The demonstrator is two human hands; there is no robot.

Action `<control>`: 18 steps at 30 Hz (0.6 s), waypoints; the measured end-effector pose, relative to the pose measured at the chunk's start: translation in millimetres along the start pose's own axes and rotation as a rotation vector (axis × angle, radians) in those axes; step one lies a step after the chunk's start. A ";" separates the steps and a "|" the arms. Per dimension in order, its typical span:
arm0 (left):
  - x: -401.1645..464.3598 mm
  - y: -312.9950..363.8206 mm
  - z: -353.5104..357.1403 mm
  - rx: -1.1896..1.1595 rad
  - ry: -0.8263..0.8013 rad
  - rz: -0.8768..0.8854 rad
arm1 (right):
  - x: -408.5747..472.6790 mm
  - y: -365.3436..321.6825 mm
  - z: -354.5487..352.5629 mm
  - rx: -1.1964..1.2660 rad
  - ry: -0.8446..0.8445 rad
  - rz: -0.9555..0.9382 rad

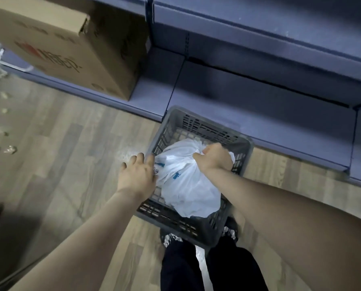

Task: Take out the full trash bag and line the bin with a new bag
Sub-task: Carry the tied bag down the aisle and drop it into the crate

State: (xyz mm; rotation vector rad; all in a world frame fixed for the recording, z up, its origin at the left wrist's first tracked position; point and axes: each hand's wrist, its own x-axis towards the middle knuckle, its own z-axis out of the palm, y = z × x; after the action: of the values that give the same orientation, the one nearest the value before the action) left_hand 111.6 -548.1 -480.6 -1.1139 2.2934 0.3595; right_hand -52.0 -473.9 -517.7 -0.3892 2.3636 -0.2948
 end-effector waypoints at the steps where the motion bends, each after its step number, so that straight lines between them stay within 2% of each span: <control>1: 6.8 2.1 6.7 0.011 -0.011 0.007 | 9.3 7.4 6.7 0.011 0.003 0.020; 7: 46.8 18.9 45.2 0.015 -0.049 0.051 | 65.6 54.6 32.1 0.066 -0.050 0.156; 10: 66.2 26.9 62.6 0.017 -0.063 0.078 | 91.1 73.4 35.9 0.104 0.001 0.263; 18: 88.2 35.0 89.8 0.008 -0.106 0.107 | 130.0 81.0 37.6 0.171 0.125 0.293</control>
State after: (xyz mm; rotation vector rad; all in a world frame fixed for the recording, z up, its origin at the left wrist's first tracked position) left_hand 73.1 -541.0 -605.2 -0.9482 2.2633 0.4401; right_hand -133.1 -449.0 -650.7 0.0595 2.4531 -0.3878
